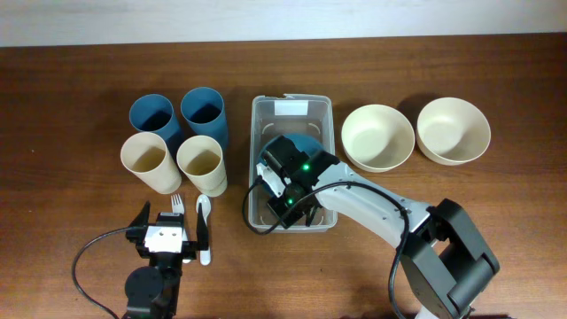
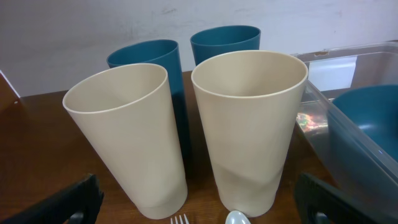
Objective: Pack container
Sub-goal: 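Lower the blue bowl into the container and release it, then move the right gripper to the rim of the right beige bowl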
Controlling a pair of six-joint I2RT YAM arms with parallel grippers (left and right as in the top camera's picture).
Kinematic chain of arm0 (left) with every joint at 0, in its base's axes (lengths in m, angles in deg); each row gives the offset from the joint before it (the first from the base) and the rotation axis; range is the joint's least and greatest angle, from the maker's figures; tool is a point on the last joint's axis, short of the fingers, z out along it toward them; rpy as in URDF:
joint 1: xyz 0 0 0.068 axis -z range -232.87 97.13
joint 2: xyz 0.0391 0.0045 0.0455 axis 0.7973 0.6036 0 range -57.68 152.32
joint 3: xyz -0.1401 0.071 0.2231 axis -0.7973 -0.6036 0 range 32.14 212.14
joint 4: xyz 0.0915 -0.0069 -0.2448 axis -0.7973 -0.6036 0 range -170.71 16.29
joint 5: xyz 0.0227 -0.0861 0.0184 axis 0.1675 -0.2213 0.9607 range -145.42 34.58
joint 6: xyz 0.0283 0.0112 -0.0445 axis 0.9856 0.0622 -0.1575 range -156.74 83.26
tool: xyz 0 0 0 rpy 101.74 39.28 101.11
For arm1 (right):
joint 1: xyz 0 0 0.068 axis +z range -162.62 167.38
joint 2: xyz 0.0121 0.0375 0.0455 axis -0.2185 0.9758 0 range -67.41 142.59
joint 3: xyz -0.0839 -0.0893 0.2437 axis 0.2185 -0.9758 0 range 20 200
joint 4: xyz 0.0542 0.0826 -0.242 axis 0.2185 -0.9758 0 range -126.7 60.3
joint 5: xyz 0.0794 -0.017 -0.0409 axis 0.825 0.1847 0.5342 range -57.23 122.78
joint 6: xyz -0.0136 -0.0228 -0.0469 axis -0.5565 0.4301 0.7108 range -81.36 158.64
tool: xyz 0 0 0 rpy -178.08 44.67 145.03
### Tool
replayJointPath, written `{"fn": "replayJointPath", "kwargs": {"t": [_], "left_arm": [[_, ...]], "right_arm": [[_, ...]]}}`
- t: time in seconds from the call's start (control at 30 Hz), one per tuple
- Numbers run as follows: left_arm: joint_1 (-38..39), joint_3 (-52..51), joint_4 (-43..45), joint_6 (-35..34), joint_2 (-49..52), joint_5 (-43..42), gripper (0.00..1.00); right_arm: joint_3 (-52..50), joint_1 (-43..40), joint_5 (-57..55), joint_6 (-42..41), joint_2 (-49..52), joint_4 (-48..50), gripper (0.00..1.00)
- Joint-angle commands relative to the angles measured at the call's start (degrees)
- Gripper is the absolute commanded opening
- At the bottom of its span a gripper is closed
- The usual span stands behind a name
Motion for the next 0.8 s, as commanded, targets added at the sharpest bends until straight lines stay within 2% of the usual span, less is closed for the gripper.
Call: {"fn": "replayJointPath", "kwargs": {"t": [0.0,0.5,0.67,0.7,0.77], "left_arm": [[-0.11,-0.31,0.09,0.92,-0.55,-0.44,1.0],[-0.11,-0.31,0.09,0.92,-0.55,-0.42,1.0],[-0.11,-0.31,0.09,0.92,-0.55,-0.42,1.0],[-0.11,-0.31,0.09,0.92,-0.55,-0.44,1.0],[-0.11,-0.31,0.09,0.92,-0.55,-0.42,1.0]], "right_arm": [[0.44,-0.02,-11.1,-2.21,0.28,1.51,0.04],[0.44,-4.59,-15.8,-0.68,0.28,15.13,0.04],[0.59,-6.54,-13.97,-0.61,0.02,14.36,0.04],[0.81,-6.56,-13.57,-0.44,-0.15,13.53,0.09],[1.51,-6.54,-13.55,-0.52,-0.94,11.61,0.12]]}}
